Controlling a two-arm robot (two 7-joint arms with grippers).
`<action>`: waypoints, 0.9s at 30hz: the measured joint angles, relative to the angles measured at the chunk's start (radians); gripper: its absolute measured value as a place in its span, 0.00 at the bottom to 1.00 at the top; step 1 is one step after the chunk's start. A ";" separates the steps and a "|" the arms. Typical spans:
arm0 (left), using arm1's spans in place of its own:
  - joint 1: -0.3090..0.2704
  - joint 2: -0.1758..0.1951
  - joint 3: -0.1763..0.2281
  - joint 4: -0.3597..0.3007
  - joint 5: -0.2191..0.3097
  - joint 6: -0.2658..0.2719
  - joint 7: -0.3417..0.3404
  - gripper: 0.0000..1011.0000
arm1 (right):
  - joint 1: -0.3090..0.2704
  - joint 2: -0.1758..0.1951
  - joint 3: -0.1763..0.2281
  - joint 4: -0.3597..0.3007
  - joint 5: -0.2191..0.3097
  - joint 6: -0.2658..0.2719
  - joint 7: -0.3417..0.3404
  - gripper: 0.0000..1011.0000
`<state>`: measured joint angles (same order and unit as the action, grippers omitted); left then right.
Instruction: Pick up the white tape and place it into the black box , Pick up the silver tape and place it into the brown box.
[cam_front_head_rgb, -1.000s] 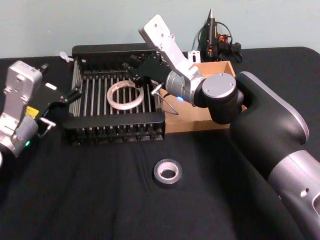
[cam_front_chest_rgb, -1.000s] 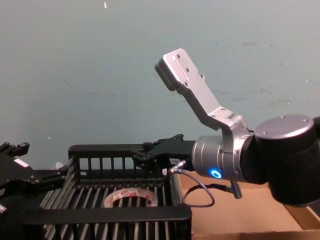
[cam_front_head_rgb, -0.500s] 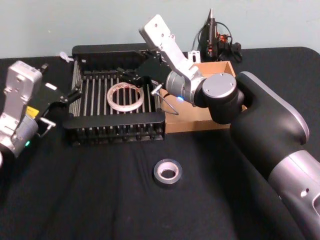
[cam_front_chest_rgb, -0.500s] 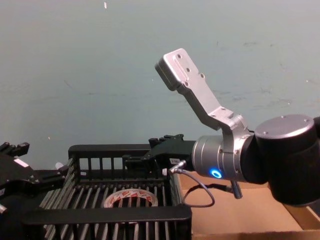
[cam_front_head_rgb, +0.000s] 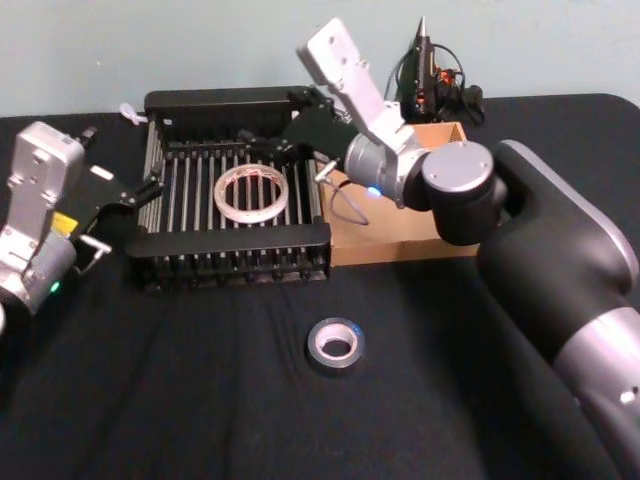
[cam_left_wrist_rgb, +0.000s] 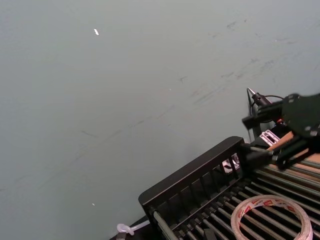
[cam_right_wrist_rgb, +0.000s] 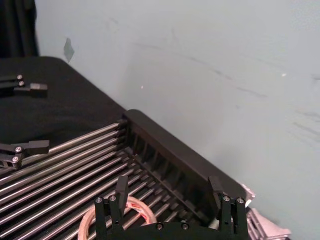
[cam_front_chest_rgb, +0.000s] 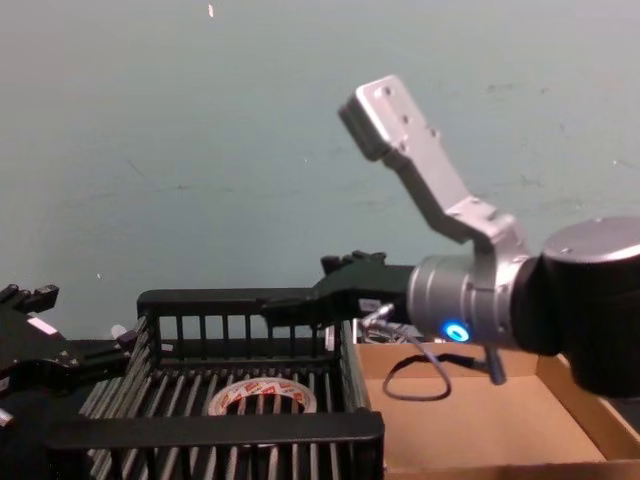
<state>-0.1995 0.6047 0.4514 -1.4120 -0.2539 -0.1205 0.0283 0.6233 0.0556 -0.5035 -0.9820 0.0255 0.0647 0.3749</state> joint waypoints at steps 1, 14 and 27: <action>0.000 0.000 0.000 0.000 0.000 0.000 0.000 0.99 | -0.006 0.006 0.005 -0.015 0.004 0.004 0.000 0.99; 0.000 0.000 0.000 0.000 0.000 0.000 0.000 0.99 | -0.168 0.144 0.100 -0.315 0.086 0.067 0.011 0.99; 0.000 0.000 0.000 0.000 0.000 0.000 0.000 0.99 | -0.418 0.304 0.198 -0.585 0.181 0.103 0.001 0.99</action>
<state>-0.1995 0.6047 0.4514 -1.4120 -0.2539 -0.1205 0.0283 0.2050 0.3594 -0.3051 -1.5672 0.2069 0.1673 0.3756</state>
